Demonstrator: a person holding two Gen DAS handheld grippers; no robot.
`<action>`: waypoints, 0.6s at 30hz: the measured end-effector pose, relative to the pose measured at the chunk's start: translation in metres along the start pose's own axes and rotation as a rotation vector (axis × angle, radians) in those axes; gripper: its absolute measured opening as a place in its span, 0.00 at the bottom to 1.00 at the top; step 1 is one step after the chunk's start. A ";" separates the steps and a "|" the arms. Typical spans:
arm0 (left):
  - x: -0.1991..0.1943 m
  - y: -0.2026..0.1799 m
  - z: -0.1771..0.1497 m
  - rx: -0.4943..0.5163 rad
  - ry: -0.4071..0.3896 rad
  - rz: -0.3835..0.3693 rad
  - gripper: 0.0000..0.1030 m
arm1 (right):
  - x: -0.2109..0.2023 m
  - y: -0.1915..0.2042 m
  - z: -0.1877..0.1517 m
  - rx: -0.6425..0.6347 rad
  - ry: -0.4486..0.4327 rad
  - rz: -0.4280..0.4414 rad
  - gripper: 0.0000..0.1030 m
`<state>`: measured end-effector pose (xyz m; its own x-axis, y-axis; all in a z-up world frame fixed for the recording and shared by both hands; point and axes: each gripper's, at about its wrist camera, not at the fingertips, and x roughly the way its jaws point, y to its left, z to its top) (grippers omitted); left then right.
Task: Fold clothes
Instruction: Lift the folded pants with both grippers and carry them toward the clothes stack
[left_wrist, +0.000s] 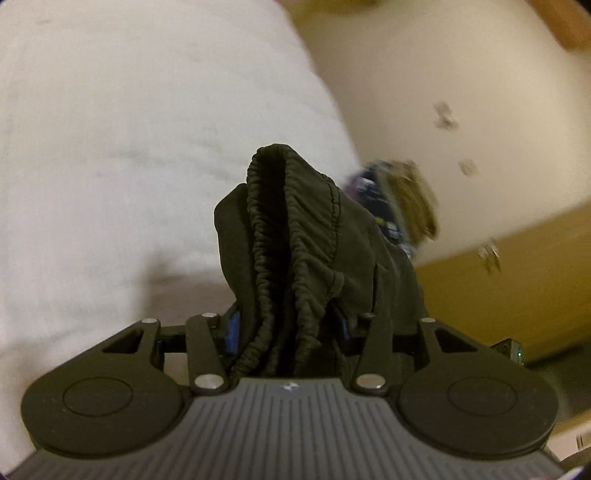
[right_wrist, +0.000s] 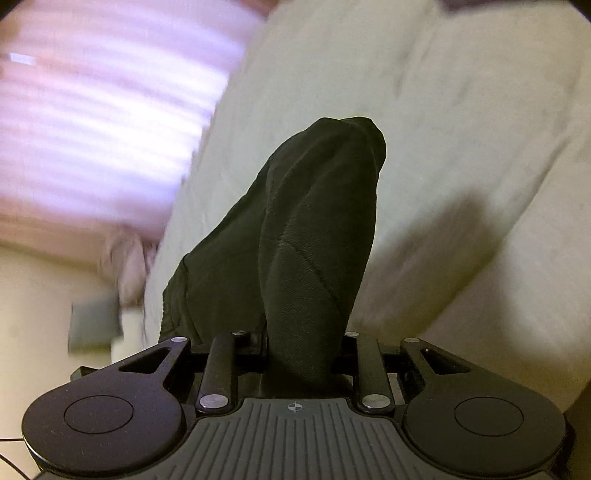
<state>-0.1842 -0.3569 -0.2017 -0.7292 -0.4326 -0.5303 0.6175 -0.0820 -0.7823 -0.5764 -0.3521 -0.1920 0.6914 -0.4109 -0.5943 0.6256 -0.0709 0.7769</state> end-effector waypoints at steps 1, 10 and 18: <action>0.015 -0.015 0.012 0.023 0.015 -0.021 0.40 | -0.015 -0.001 0.008 0.007 -0.037 -0.002 0.24; 0.170 -0.166 0.105 0.193 0.130 -0.145 0.40 | -0.133 -0.042 0.130 0.077 -0.265 -0.031 0.24; 0.316 -0.302 0.221 0.285 0.157 -0.208 0.40 | -0.216 -0.067 0.277 0.105 -0.430 -0.051 0.24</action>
<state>-0.5356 -0.6677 -0.0608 -0.8700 -0.2393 -0.4310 0.4930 -0.4091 -0.7678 -0.8680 -0.5108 -0.0582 0.4335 -0.7435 -0.5092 0.5998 -0.1837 0.7788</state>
